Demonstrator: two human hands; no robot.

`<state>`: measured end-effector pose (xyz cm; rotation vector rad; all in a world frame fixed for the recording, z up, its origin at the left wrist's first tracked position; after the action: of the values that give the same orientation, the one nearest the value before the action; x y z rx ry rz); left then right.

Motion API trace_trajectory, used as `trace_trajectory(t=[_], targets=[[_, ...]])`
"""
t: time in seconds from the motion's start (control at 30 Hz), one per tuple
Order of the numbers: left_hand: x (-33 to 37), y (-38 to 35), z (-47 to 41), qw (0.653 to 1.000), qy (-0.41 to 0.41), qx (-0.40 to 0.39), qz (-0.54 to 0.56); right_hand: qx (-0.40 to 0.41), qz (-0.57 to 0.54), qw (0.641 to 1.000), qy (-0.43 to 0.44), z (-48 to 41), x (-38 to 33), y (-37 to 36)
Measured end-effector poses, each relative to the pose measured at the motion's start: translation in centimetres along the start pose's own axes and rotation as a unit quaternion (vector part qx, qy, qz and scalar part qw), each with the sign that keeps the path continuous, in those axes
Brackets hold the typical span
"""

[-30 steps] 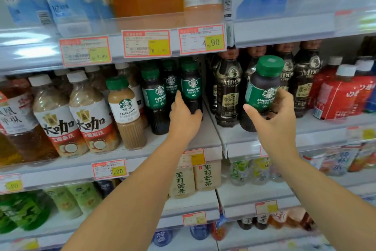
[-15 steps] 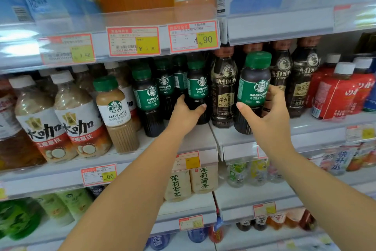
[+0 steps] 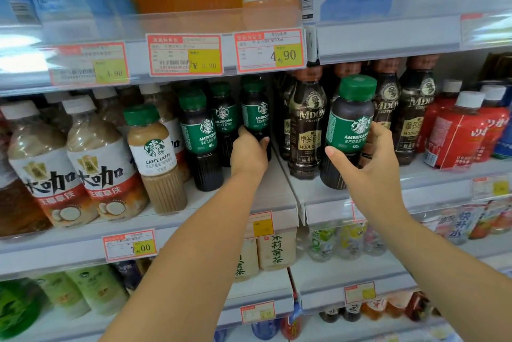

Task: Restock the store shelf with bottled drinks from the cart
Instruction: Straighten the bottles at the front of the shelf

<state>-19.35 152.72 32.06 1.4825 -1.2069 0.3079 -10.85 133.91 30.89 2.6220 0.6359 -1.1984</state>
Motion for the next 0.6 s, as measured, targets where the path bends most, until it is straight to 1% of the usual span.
trace_trajectory(t=[0.07,0.13,0.2,0.23,0.3,0.33,0.4,0.5,0.6], targets=[[0.0,0.6,0.4,0.999,-0.018,0.009,-0.033,-0.006,-0.003,1.0,-0.001,0.0,0.1,0.0],[-0.5,1.5,1.2,0.998,-0.046,0.009,-0.043,-0.013,-0.006,1.0,-0.002,0.1,0.0,-0.2],[-1.0,2.3,2.3,0.992,-0.099,0.024,-0.077,-0.018,-0.006,1.0,-0.003,0.1,-0.1,-0.4],[-1.0,2.5,2.9,0.982,-0.137,0.027,-0.131,-0.019,-0.009,1.0,-0.005,0.1,-0.1,-0.5],[-1.1,2.2,3.6,0.947,-0.188,-0.006,-0.26,-0.018,-0.014,1.0,-0.007,0.3,0.0,-0.7],[-1.1,1.9,3.4,0.935,-0.183,-0.034,-0.303,-0.016,-0.015,1.0,-0.007,0.3,0.0,-0.8],[-0.9,1.4,2.9,0.924,-0.148,-0.089,-0.341,-0.018,-0.018,1.0,-0.012,0.3,-0.1,-1.0],[-0.6,0.8,2.0,0.928,-0.112,-0.13,-0.33,-0.024,-0.026,0.999,-0.02,0.2,-0.3,-1.2],[-0.5,0.1,1.3,0.933,-0.088,-0.14,-0.319,-0.026,-0.028,0.999,-0.021,0.3,-0.2,-1.3]])
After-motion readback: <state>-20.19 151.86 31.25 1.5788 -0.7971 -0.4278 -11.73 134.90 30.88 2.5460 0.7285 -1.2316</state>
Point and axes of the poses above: each hand's wrist, its own z-axis away from the middle knuckle, its own y-axis out of the back of the hand, x = y × z, the point moved 3 cm from there along -z, towards the middle knuckle, and after that the axes turned 4 degrees about -z, right-handed, at the moved point
